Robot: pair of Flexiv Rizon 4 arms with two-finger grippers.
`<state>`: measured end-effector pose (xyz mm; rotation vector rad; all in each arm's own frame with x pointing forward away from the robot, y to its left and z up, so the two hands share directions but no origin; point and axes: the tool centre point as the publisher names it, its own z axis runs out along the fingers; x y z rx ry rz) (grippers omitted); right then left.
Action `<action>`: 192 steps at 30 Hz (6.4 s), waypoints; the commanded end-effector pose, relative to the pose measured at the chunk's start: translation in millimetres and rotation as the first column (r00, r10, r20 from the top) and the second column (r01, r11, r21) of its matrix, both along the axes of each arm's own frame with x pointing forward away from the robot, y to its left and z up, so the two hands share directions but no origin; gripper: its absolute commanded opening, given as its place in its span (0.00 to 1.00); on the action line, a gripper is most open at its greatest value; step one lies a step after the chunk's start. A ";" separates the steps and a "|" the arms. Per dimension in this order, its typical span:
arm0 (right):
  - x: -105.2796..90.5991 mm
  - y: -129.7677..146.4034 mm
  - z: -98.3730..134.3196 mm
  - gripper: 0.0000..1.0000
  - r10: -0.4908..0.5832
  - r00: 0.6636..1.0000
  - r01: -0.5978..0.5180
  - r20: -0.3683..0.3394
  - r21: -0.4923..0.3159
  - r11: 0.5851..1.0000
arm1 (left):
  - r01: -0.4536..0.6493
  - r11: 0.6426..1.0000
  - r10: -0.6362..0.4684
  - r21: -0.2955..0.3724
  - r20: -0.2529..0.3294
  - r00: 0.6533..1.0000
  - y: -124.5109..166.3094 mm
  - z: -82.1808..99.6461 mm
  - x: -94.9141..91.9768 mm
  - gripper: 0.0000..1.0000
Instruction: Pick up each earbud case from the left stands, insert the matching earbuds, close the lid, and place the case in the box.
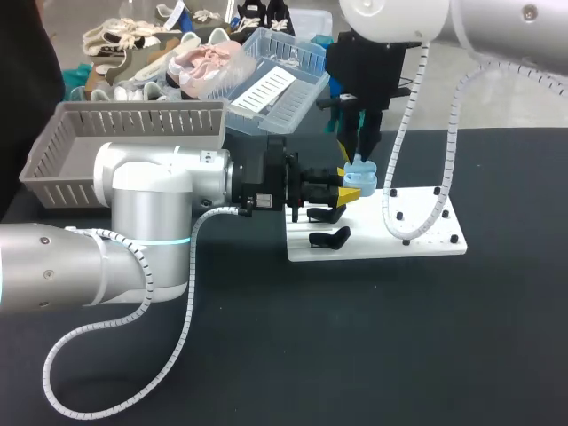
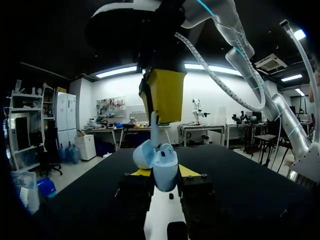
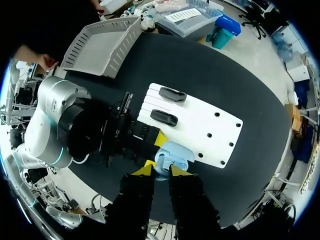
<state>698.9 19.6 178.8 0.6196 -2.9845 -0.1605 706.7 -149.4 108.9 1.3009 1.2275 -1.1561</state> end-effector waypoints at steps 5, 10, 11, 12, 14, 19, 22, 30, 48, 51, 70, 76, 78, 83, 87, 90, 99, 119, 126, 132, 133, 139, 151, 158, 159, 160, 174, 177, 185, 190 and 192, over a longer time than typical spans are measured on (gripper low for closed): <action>2.1 4.6 -8.5 0.00 0.071 0.997 -0.071 -0.031 -0.010 0.997 | -0.001 1.000 0.001 -0.002 0.001 1.000 -0.2 -0.6 0.2 0.00; 0.3 4.0 -8.3 0.00 0.091 0.996 -0.091 -0.027 -0.021 0.996 | -0.001 1.000 0.001 -0.002 0.001 1.000 -0.2 -0.6 0.2 0.00; 0.2 3.6 -8.4 0.00 0.091 0.995 -0.092 -0.026 -0.024 0.995 | -0.001 1.000 0.001 -0.002 0.001 1.000 -0.2 -0.6 0.2 0.00; 0.1 3.3 -8.6 0.00 0.092 0.995 -0.093 -0.026 -0.025 0.995 | -0.001 1.000 0.001 -0.002 0.001 1.000 -0.2 -0.6 0.2 0.00; -0.2 2.7 -9.0 0.00 0.095 0.995 -0.096 -0.026 -0.030 0.995 | -0.001 1.000 0.001 -0.002 0.001 1.000 -0.2 -0.6 0.2 0.00; 0.1 -0.4 -10.5 0.00 0.092 0.995 -0.093 -0.030 -0.036 0.995 | -0.001 1.000 0.001 -0.002 0.001 1.000 -0.2 -0.6 0.2 0.00; 0.2 -1.5 -10.6 0.00 0.091 0.995 -0.092 -0.032 -0.038 0.995 | -0.001 1.000 0.001 -0.002 0.001 1.000 -0.2 -0.6 0.2 0.00; 0.5 -4.6 -12.1 0.00 0.087 0.996 -0.088 -0.034 -0.037 0.995 | -0.001 1.000 0.001 -0.002 0.001 1.000 -0.2 -0.6 0.2 0.00; -0.9 -1.1 -17.7 0.00 0.098 0.994 -0.099 -0.042 -0.028 0.995 | -0.001 1.000 0.001 -0.002 0.001 1.000 -0.2 -0.6 0.2 0.00; -0.1 -1.5 -20.0 0.00 0.095 0.994 -0.096 -0.045 -0.030 0.995 | -0.001 1.000 0.001 -0.002 0.001 1.000 -0.2 -0.6 0.2 0.00; 1.5 -1.0 -23.8 0.35 0.086 0.995 -0.088 -0.039 -0.052 0.995 | -0.001 1.000 0.001 -0.002 0.001 1.000 -0.2 -0.6 0.2 0.00; -4.2 -2.2 -13.2 0.41 0.092 0.995 -0.093 -0.025 -0.037 0.995 | -0.001 1.000 0.001 -0.002 0.001 1.000 -0.2 -0.6 0.2 0.00; -6.3 -4.3 -8.5 0.45 0.088 0.996 -0.089 -0.015 -0.031 0.996 | -0.001 1.000 0.001 -0.002 0.001 1.000 -0.2 -0.6 0.2 0.00; -5.0 -15.0 -1.6 1.00 0.017 1.000 -0.017 0.022 -0.023 1.000 | -0.001 1.000 0.001 -0.002 0.001 1.000 -0.2 -0.6 0.2 0.00; 7.7 -28.7 -6.3 1.00 -0.134 0.990 0.136 0.051 -0.039 0.990 | -0.001 1.000 0.001 -0.002 0.001 1.000 -0.2 -0.6 0.2 0.00; 13.8 -35.8 -10.4 1.00 -0.208 0.976 0.211 0.067 -0.042 0.976 | -0.001 1.000 0.001 -0.002 0.001 1.000 -0.2 -0.6 0.2 0.00; 30.1 -52.8 -8.2 1.00 -0.356 0.930 0.356 0.087 0.016 0.934 | -0.001 1.000 0.001 -0.002 0.001 1.000 -0.2 -0.6 0.2 0.00; 51.1 -66.3 -39.2 1.00 -0.428 0.902 0.430 0.054 -0.023 0.902 | -0.001 1.000 0.001 -0.002 0.001 1.000 -0.2 -0.6 0.2 0.00; 44.9 -66.6 -42.0 1.00 -0.417 0.908 0.418 0.038 -0.033 0.908 | -0.001 1.000 0.001 -0.002 0.001 1.000 -0.2 -0.6 0.2 0.00; 30.5 -62.2 -34.1 1.00 -0.381 0.924 0.381 0.029 -0.024 0.924 | -0.001 1.000 0.001 -0.002 0.001 1.000 -0.2 -0.6 0.2 0.00; 28.0 -61.1 -33.1 1.00 -0.375 0.926 0.376 0.032 -0.024 0.926 | -0.001 1.000 0.001 -0.002 0.001 1.000 -0.2 -0.6 0.2 0.00; 19.2 -58.1 -33.4 1.00 -0.352 0.935 0.353 0.033 -0.040 0.935 | -0.001 1.000 0.001 -0.002 0.001 1.000 -0.2 -0.6 0.2 0.00; 29.9 -74.9 -27.7 1.00 -0.499 0.860 0.493 0.107 0.080 0.866 | -0.012 1.000 0.012 -0.008 0.026 1.000 4.7 10.8 2.9 0.00; 34.8 -85.1 -41.2 1.00 -0.571 0.816 0.557 0.092 0.139 0.818 | -0.074 0.997 0.074 -0.010 0.077 0.994 26.4 35.3 12.2 0.00; 34.8 -85.1 -41.2 1.00 -0.571 0.816 0.557 0.092 0.139 0.818 | -0.083 0.997 0.083 -0.009 0.083 0.993 29.7 38.3 13.1 0.00; 34.8 -85.1 -41.2 1.00 -0.571 0.816 0.557 0.092 0.139 0.818 | -0.093 0.996 0.093 -0.005 0.090 0.992 33.2 41.2 13.8 0.00; 34.8 -85.1 -41.2 1.00 -0.571 0.816 0.557 0.092 0.139 0.818 | -0.394 0.915 0.387 0.086 0.084 0.918 103.4 50.9 28.0 0.00; 34.8 -85.1 -41.2 1.00 -0.571 0.816 0.557 0.092 0.139 0.818 | -0.470 0.878 0.466 0.092 0.065 0.882 122.4 48.7 31.1 0.00; 34.8 -85.1 -41.2 1.00 -0.571 0.816 0.557 0.092 0.139 0.818 | -0.630 0.761 0.627 0.154 0.074 0.775 170.7 38.3 38.2 0.00; 34.8 -85.1 -41.2 1.00 -0.571 0.816 0.557 0.092 0.139 0.818 | -0.693 0.696 0.692 0.185 0.085 0.717 196.6 32.2 43.5 0.00; 34.8 -85.1 -41.2 1.00 -0.571 0.816 0.557 0.092 0.139 0.818 | -0.718 0.669 0.716 0.195 0.091 0.692 207.2 30.6 46.8 0.00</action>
